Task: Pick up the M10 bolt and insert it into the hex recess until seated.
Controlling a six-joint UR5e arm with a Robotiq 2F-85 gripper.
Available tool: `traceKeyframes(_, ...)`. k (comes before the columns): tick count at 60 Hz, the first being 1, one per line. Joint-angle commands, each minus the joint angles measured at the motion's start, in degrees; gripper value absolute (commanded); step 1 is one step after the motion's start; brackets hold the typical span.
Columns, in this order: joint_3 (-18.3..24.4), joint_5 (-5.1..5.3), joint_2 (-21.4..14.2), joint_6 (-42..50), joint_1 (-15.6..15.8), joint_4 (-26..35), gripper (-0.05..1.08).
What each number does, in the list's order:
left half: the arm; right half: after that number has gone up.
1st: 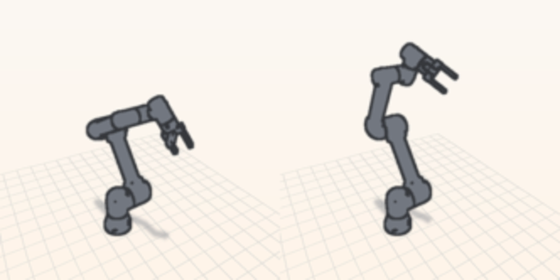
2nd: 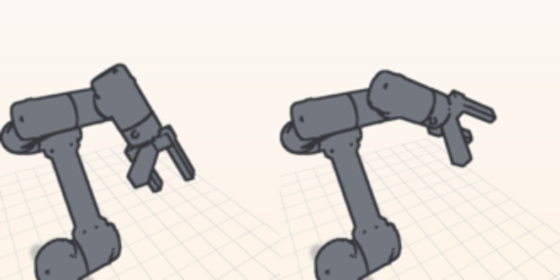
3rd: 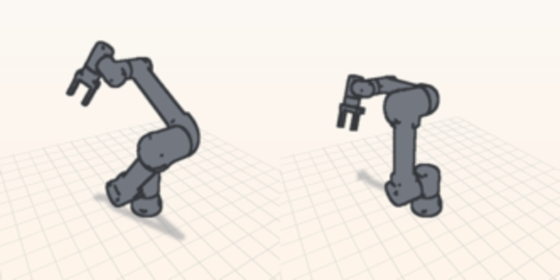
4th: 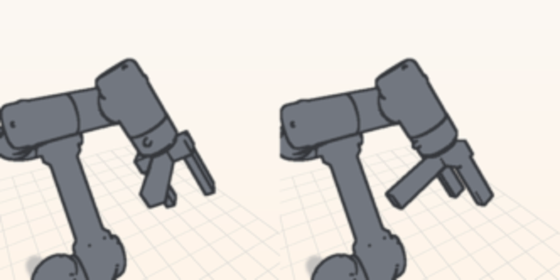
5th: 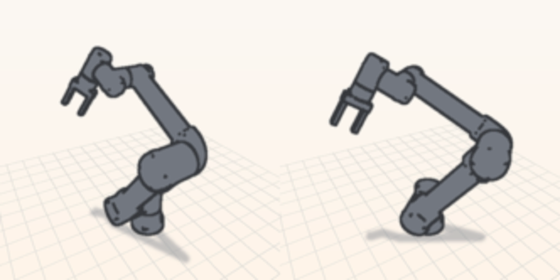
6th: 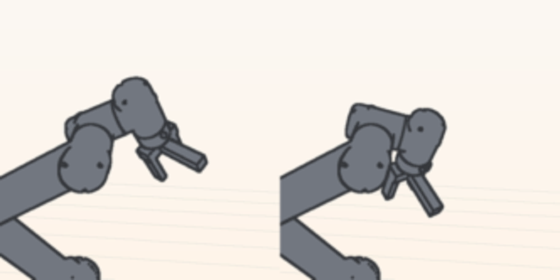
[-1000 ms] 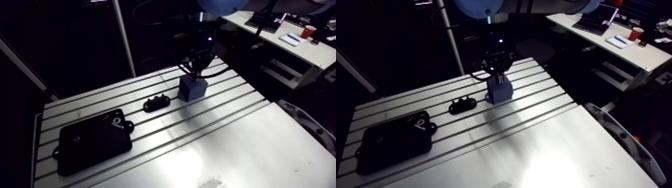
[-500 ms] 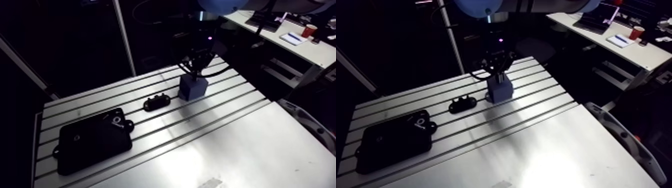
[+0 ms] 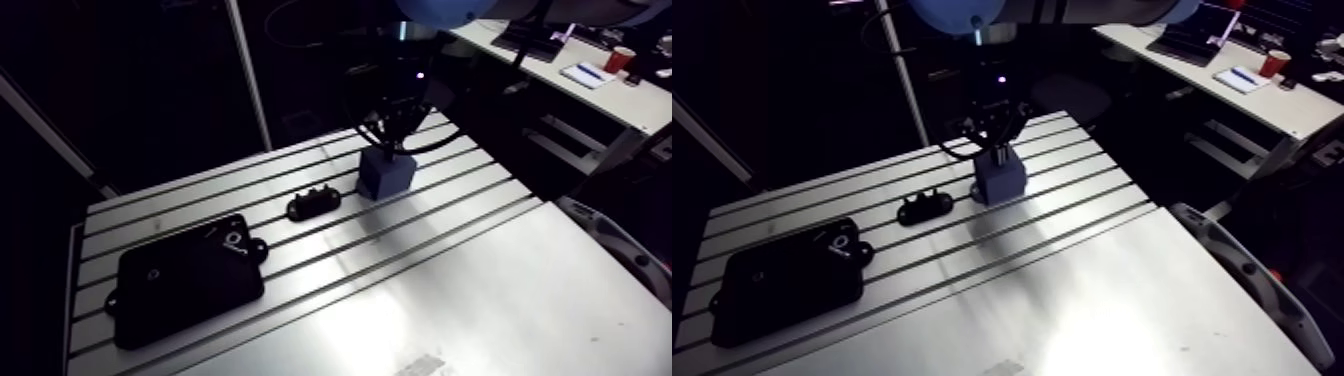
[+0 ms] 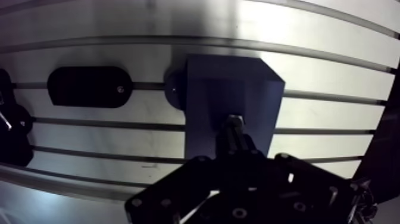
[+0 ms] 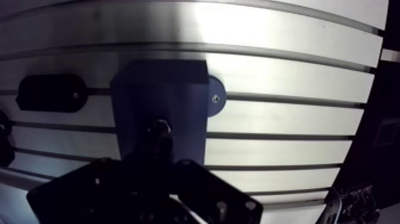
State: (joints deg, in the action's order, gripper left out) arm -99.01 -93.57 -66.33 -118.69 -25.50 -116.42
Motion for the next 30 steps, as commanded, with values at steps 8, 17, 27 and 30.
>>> traceKeyframes(8, 0.0, 0.01, 0.2, 0.0, 0.0, -0.2, 1.08)
traceKeyframes(17, 0.1, 0.01, 0.2, 0.0, 0.0, -0.2, 1.08)
traceKeyframes(27, 0.1, 0.00, 0.2, 0.0, 0.0, -0.2, 1.08)
traceKeyframes(30, 0.1, -0.07, 0.2, 0.0, 0.0, -0.2, 1.08)
